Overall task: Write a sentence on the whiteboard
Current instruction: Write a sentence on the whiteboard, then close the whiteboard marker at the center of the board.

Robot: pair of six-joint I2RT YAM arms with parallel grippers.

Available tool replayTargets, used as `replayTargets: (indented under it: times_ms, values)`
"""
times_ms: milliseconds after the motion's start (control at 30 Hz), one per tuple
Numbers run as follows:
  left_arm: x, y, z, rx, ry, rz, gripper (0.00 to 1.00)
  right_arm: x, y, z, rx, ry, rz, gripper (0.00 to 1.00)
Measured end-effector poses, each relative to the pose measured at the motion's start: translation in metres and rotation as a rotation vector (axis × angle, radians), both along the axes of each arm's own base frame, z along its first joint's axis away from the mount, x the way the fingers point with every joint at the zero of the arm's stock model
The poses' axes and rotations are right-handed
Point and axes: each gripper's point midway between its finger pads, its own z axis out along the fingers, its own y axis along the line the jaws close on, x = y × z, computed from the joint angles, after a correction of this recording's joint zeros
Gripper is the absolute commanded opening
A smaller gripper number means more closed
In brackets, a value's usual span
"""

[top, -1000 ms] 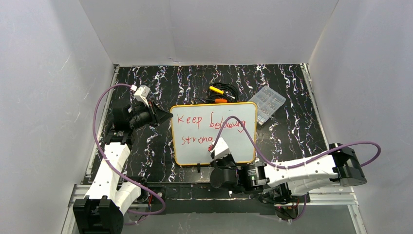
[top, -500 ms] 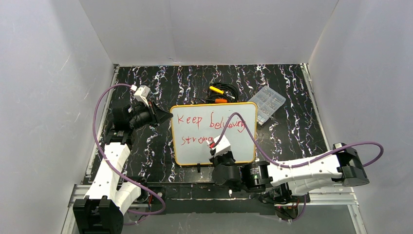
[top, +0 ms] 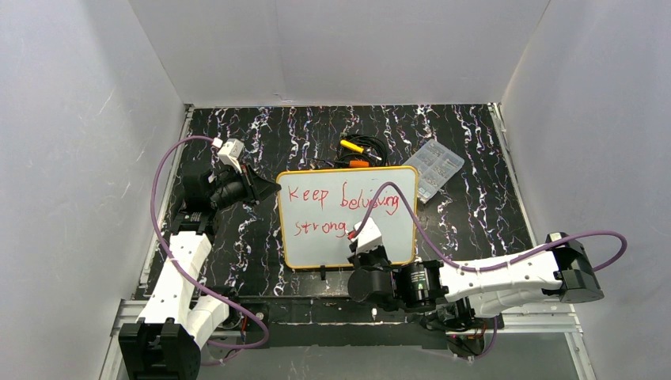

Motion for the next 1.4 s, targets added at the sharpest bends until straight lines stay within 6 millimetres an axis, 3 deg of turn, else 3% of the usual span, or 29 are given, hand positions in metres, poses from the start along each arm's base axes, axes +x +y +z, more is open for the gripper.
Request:
replayTargets:
  times_ms: [733, 933, 1067, 1300, 1400]
  values:
    - [0.000, 0.000, 0.000, 0.000, 0.000, 0.001, 0.00, -0.001, -0.007, -0.017, -0.044, 0.022, -0.030, 0.01]
    - [0.000, 0.000, 0.000, 0.000, 0.000, 0.001, 0.01, -0.001, -0.007, -0.013, -0.038, 0.018, -0.021, 0.01]
    - [0.000, 0.000, 0.000, 0.000, 0.000, 0.001, 0.18, -0.003, -0.003, 0.011, 0.035, 0.011, 0.031, 0.01]
    - [-0.007, -0.004, -0.006, 0.006, 0.029, -0.023, 0.61, -0.001, 0.006, 0.059, 0.092, -0.043, 0.098, 0.01]
    - [-0.010, -0.003, -0.008, 0.021, 0.033, -0.019, 0.71, 0.002, 0.017, 0.076, 0.080, -0.055, 0.128, 0.01]
